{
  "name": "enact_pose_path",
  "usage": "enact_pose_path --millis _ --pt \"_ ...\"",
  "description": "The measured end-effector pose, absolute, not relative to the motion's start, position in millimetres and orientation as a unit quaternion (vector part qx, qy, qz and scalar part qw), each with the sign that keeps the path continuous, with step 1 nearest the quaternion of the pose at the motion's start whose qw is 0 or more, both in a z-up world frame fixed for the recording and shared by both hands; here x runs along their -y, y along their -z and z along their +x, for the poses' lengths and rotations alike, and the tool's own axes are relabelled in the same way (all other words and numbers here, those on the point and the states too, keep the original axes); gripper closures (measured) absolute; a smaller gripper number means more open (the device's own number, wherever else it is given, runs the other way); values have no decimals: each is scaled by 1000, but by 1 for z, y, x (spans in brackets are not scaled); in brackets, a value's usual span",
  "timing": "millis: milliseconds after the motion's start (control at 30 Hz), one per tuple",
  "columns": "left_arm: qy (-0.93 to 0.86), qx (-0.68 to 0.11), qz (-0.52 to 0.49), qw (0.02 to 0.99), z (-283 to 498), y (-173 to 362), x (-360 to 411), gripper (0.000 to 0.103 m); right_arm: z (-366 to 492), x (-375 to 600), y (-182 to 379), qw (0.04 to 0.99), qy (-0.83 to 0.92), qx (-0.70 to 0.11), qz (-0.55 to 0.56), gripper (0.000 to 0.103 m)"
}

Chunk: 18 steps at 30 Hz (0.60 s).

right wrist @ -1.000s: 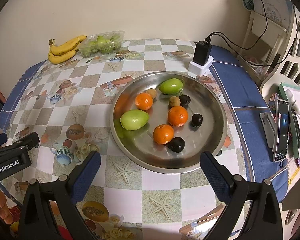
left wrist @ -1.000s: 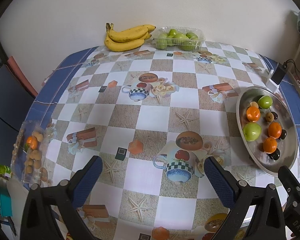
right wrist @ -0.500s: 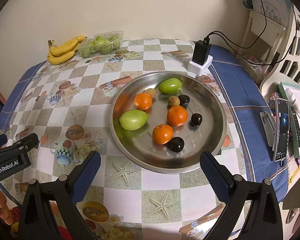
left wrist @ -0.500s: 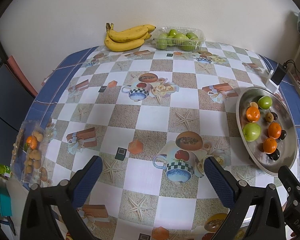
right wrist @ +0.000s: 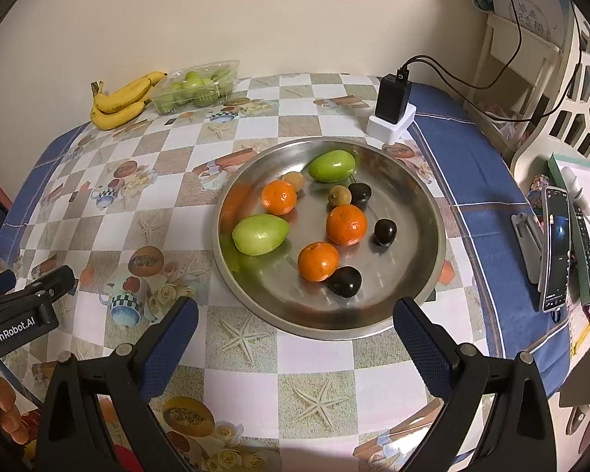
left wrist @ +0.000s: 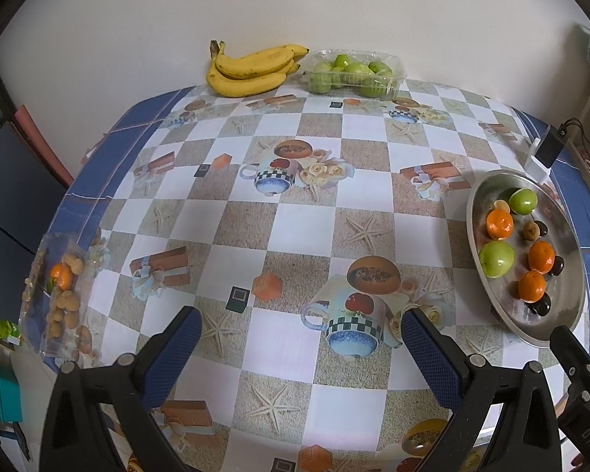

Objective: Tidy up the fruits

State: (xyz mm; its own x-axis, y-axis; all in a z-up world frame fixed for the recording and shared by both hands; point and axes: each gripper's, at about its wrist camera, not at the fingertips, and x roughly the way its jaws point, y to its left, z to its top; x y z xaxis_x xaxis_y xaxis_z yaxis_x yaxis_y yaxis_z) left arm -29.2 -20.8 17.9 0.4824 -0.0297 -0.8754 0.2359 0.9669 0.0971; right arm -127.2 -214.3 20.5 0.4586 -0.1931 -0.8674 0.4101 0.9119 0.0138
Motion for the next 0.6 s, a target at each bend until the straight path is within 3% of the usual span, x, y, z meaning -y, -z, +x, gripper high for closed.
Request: enact_pose_path --millis 600 --pt "74 -511 95 851 -27 -15 18 0 -128 216 -19 845 179 -490 116 4"
